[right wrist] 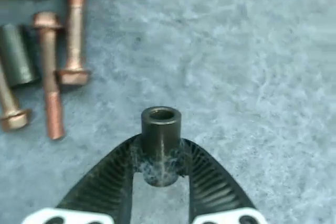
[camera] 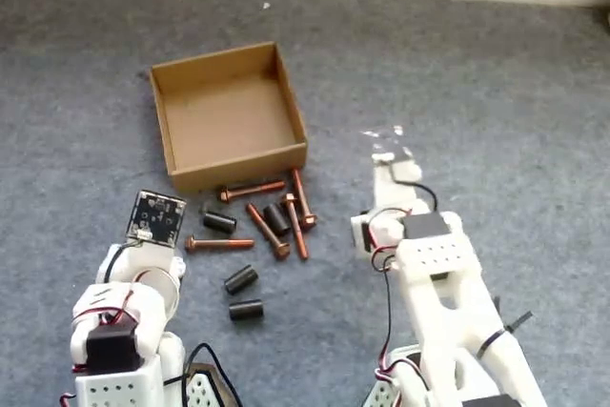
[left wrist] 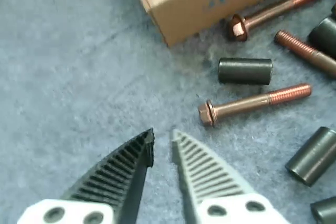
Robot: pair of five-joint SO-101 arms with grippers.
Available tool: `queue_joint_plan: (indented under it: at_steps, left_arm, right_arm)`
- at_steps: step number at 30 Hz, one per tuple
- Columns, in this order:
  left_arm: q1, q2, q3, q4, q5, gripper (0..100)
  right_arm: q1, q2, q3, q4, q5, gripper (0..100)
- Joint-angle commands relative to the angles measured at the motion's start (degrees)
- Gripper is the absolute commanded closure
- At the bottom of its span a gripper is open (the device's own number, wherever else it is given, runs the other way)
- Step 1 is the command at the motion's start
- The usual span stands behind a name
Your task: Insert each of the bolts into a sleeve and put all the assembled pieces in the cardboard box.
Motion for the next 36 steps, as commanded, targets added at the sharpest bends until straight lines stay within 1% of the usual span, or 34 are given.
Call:
queue_joint_plan:
  at_steps: [1, 4, 8, 11, 15, 16, 19, 23, 27, 30, 32, 36]
  left_arm:
    - [3.65, 0.75, -6.37, 0.35, -3.34, 85]
    - [7.16, 0.84, -7.34, 0.44, -3.43, 85]
    - [8.75, 2.42, -7.52, 0.18, -3.43, 85]
    - [10.68, 8.75, -10.15, 0.00, -3.43, 85]
    - [15.60, 21.85, -19.12, 0.09, -3.08, 85]
    - [17.19, 25.63, -21.76, 0.18, -2.73, 85]
    - [22.90, 37.14, -28.97, 0.00, 1.85, 85]
    - [31.69, 53.05, -38.73, 0.00, 8.70, 85]
    - [38.20, 69.32, -49.36, -0.09, 21.27, 85]
    - [39.96, 81.63, -58.15, -0.09, 28.84, 85]
    - [40.04, 89.71, -63.96, -0.09, 31.56, 85]
    - [39.96, 103.87, -74.33, -0.09, 34.81, 85]
  right_arm:
    - [3.91, -2.33, 1.10, -4.44, -4.48, 99.4]
    - [4.53, -2.33, 1.01, -4.53, -5.71, 99.4]
    - [5.67, -2.33, 1.01, -4.53, -5.71, 99.4]
    - [6.90, -2.33, 1.01, -4.62, -5.71, 99.4]
    - [9.19, -2.33, 1.01, -4.62, -5.89, 99.4]
    - [9.80, -2.33, 1.01, -4.62, -6.95, 99.4]
    - [11.91, -2.33, 1.01, -6.11, -9.05, 99.4]
    - [14.37, -2.33, 1.36, -8.66, -9.23, 99.4]
    - [15.25, -2.33, 1.27, -8.66, -9.23, 99.4]
    - [15.34, -2.33, 1.27, -8.66, -9.23, 99.4]
    - [15.34, -2.33, 1.19, -8.66, -9.23, 99.4]
    - [17.19, -2.33, 1.01, -8.66, -9.23, 99.4]
